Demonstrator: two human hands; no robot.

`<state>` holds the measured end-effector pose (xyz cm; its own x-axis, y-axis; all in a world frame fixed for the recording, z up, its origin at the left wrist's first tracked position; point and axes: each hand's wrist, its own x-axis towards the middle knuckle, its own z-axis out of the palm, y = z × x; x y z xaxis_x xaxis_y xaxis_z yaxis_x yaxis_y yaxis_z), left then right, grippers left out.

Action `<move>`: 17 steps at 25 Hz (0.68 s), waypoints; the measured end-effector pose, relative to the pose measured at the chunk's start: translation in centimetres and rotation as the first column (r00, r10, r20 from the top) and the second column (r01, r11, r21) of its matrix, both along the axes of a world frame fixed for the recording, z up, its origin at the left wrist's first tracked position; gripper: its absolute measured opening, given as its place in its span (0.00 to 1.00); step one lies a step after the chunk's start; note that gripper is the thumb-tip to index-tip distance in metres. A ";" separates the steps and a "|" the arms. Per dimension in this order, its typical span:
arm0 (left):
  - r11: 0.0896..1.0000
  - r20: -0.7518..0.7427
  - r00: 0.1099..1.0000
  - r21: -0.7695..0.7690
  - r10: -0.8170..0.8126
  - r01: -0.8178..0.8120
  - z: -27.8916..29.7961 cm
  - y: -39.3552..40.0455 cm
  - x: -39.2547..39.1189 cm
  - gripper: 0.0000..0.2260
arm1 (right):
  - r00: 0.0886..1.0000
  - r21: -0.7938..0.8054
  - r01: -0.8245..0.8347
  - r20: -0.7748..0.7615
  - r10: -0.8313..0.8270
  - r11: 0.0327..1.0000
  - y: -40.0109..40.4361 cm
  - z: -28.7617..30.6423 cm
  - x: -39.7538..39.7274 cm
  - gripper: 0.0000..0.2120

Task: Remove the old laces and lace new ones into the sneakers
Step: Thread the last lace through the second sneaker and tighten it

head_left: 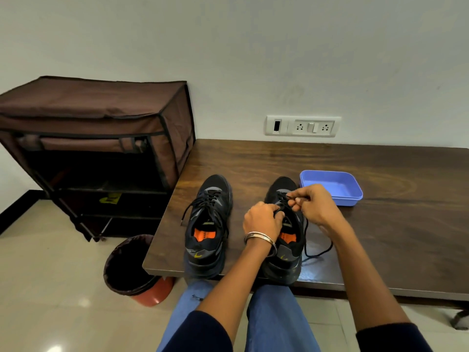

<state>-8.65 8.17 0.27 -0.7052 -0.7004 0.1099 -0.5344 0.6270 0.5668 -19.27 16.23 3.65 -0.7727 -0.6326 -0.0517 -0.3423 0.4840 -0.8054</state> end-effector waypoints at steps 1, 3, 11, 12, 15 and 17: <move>1.000 0.004 1.000 0.007 0.008 -0.008 0.2 0.0 0.0 0.13 | 0.998 -0.039 0.059 -0.007 -0.059 0.997 -0.1 -0.4 0.1 0.10; 0.999 0.005 1.000 0.032 0.021 -0.022 0.6 -0.1 0.0 0.13 | 0.989 -0.079 0.147 -0.020 -0.149 0.986 -0.3 -1.3 0.8 0.07; 0.959 -0.041 0.985 0.241 0.167 -0.152 0.6 -0.3 0.0 0.09 | 0.880 0.200 0.225 -0.463 -0.110 0.954 -1.8 -3.3 3.4 0.07; 0.956 -0.042 0.983 0.245 0.179 -0.163 0.6 -0.3 0.0 0.09 | 0.872 0.204 0.253 -0.471 -0.131 0.946 -1.9 -3.3 3.8 0.07; 0.951 -0.042 0.980 0.250 0.196 -0.180 0.7 -0.3 0.0 0.09 | 0.855 0.220 0.303 -0.492 -0.163 0.927 -2.1 -3.1 4.9 0.07; 0.955 -0.036 0.980 0.235 0.195 -0.181 0.8 -0.3 -0.1 0.09 | 0.867 0.241 0.309 -0.469 -0.168 0.920 -2.4 -2.9 5.0 0.07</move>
